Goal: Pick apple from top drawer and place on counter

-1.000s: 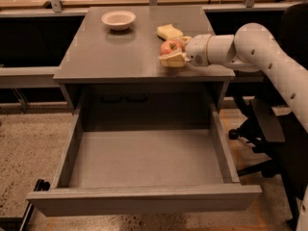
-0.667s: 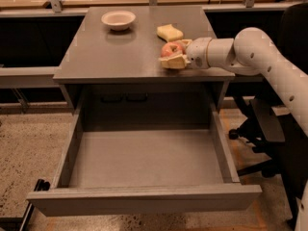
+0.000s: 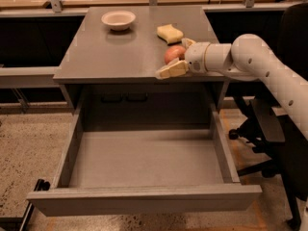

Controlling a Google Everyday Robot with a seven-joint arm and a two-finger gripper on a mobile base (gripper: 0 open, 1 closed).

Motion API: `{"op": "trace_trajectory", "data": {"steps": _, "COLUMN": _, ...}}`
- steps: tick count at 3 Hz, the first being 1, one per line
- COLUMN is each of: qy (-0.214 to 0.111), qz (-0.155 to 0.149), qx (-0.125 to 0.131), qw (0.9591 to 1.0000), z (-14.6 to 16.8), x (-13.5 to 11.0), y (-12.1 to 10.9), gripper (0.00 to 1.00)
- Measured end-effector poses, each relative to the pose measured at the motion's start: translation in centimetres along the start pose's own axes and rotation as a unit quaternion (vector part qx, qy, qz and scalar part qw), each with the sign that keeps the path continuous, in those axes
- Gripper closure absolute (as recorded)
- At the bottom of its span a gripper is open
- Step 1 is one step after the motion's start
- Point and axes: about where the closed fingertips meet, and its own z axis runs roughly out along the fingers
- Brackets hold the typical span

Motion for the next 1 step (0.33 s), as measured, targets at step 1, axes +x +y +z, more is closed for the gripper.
{"op": "trace_trajectory", "data": {"steps": 1, "qy": 0.000, "qz": 0.000, "qx": 0.000, "qw": 1.0000, "z": 0.01, "x": 0.00, "y": 0.01, "gripper": 0.00}}
